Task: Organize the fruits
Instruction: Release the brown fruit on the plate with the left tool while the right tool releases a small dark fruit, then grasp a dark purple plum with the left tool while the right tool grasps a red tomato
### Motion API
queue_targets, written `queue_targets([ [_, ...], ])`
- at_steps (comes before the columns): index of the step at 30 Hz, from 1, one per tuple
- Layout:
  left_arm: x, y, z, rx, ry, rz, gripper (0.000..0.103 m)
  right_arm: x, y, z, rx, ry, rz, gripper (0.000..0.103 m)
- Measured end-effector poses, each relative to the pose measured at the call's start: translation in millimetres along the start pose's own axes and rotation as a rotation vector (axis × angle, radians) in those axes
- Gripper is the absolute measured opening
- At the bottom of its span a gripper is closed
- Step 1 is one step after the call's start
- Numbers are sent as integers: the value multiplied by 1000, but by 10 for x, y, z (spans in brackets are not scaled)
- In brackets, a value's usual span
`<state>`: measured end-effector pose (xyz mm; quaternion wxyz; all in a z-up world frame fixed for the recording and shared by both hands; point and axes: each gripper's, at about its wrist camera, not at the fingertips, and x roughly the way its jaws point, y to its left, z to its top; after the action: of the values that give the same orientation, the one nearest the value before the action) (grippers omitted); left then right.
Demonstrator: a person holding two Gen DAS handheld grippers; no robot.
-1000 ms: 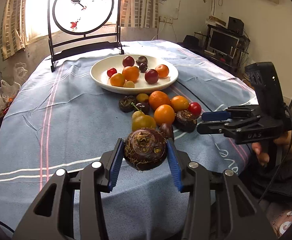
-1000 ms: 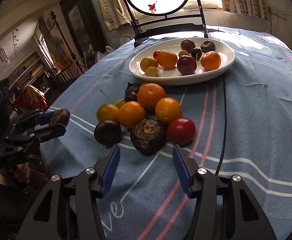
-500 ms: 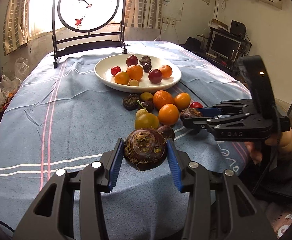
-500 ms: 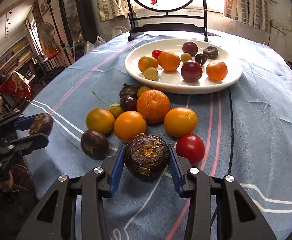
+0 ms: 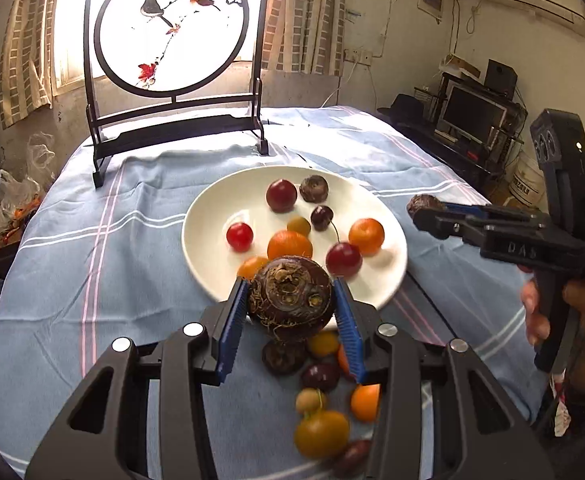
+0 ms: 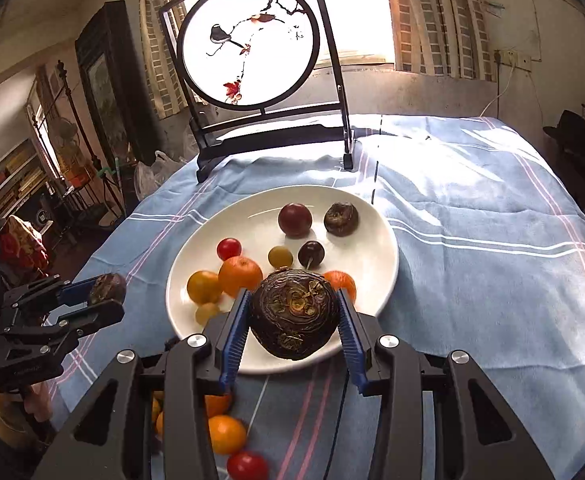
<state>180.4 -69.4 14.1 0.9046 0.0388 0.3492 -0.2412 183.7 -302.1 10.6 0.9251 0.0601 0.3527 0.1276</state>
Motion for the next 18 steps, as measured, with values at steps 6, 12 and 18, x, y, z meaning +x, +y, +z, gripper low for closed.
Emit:
queue_targets([
  [6,743,165,415,-48,88,49,42,573,11,232,-4,31,-42,43],
  [12,824,275,316,-104,99,57,56,402,14,172,3,-53,-45,64],
  [18,159,18,-35,-8,18,59,65,-63,-49,-290,38,-48,2,64],
])
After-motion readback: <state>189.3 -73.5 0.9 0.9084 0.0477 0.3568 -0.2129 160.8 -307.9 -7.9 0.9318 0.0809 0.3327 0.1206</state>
